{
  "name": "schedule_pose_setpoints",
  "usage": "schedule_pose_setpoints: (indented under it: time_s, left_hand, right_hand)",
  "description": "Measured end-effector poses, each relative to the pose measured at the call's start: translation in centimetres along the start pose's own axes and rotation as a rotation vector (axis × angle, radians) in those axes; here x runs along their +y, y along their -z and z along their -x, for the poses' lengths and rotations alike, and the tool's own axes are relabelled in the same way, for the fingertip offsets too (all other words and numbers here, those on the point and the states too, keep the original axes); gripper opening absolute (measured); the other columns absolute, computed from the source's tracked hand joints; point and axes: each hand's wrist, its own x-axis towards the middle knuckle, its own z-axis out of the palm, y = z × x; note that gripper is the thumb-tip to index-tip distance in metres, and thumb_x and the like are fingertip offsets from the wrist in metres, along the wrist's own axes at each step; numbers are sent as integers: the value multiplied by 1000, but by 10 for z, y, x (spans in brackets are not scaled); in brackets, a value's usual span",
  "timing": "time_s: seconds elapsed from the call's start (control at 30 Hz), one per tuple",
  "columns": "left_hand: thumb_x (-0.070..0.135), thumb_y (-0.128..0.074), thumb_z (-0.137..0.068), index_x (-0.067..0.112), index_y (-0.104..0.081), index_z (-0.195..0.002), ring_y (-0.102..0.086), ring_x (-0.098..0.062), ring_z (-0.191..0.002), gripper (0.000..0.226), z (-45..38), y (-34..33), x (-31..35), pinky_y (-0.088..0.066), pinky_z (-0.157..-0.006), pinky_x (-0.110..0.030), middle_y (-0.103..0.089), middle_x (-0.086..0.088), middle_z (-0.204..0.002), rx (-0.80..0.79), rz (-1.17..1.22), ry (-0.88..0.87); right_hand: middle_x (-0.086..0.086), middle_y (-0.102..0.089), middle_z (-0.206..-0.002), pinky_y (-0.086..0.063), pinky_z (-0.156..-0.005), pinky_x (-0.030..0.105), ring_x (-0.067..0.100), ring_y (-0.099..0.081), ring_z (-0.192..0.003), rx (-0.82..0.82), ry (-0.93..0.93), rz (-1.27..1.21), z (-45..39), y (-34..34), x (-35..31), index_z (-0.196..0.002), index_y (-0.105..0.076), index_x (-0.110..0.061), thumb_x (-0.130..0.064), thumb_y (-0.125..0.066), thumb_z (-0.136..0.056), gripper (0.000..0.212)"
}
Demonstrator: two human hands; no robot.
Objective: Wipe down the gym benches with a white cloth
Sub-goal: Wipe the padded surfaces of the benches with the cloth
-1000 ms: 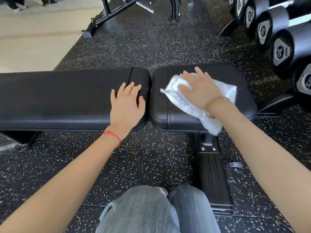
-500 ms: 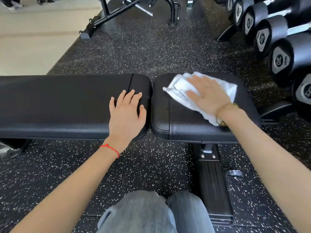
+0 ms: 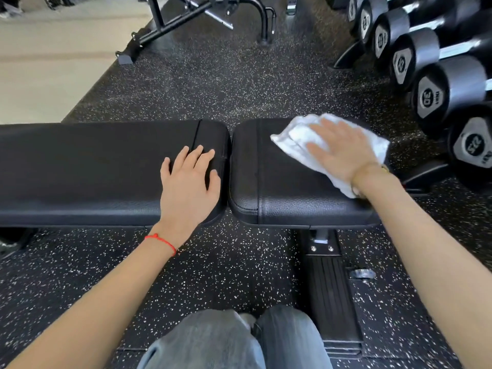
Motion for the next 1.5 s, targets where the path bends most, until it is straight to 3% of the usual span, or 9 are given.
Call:
schedule_pose_setpoints:
  time_s: [0.13, 0.3, 0.53, 0.7, 0.77, 0.9, 1.13, 1.33, 1.5]
  left_hand:
    - [28, -46, -98, 20, -51, -139, -32, -24, -145, 43, 0, 1, 2, -18, -119, -54, -47, -3, -150, 3, -7, 1]
    - [29, -46, -98, 21, -51, -139, -34, -23, -144, 42, 0, 2, -1, -21, -118, -54, -47, -2, -149, 10, -11, -7]
    - [28, -46, -98, 20, -51, -140, -33, -25, -145, 43, 0, 0, 2, -19, -119, -55, -47, -4, -150, 2, -11, 1]
    - [30, -43, -97, 21, -52, -138, -35, -24, -144, 43, -1, 0, 1, -21, -118, -55, -48, -4, -149, 0, -17, -9]
    - [30, -45, -97, 22, -52, -138, -35, -24, -144, 42, -1, 1, -1, -22, -118, -54, -48, -3, -149, 2, -14, -12]
    - [31, -45, -98, 23, -52, -138, -34, -23, -144, 42, 0, -1, -4, -22, -118, -54, -48, -2, -148, 10, -9, -21]
    - [27, -45, -98, 21, -52, -139, -32, -25, -145, 42, 0, -1, 2, -18, -119, -55, -47, -3, -150, 5, 9, 5]
    - [29, -44, -99, 21, -51, -140, -32, -24, -145, 42, 0, 1, -1, -19, -119, -54, -46, -3, -150, 2, 6, -12]
    - [30, -42, -99, 22, -48, -142, -29, -24, -146, 44, -1, 0, 0, -16, -119, -54, -43, -2, -152, -21, -3, 9]
  right_hand:
    - [-3, -20, -162, -16, -118, 48, 24, -19, -146, -7, 71, -1, -23, -6, -49, -150, -23, -36, -49, -23, -101, 51]
    - [-13, -14, -163, -2, -124, 44, 19, -7, -152, 6, 249, -88, 59, -20, -58, -153, -17, -44, -57, -22, -101, 54]
    - [-2, -30, -157, -23, -117, 48, 24, -25, -145, 68, -5, -20, 12, 0, 11, -147, -33, -32, -49, -25, -100, 50]
    - [-3, -26, -159, -23, -116, 44, 23, -27, -143, 35, 110, -20, -19, -9, -56, -148, -27, -35, -43, -25, -102, 47]
    - [-7, -20, -162, -14, -121, 44, 21, -18, -148, 17, 178, -43, 9, -17, -73, -151, -22, -38, -46, -23, -103, 49]
    - [-15, -16, -163, -3, -123, 38, 17, -11, -151, 51, 168, -65, 76, -21, -41, -152, -20, -43, -54, -20, -101, 52]
    - [0, -31, -157, -24, -116, 43, 23, -29, -142, 82, -37, -39, 7, 6, 8, -147, -33, -29, -41, -27, -102, 46]
    - [-7, -24, -162, -13, -122, 44, 20, -18, -150, 17, 288, -46, 43, -17, -46, -152, -24, -38, -52, -21, -102, 52]
    - [-6, -30, -159, -26, -116, 45, 26, -32, -144, 283, 477, 157, 119, -41, -29, -153, -28, -32, -52, -37, -102, 56]
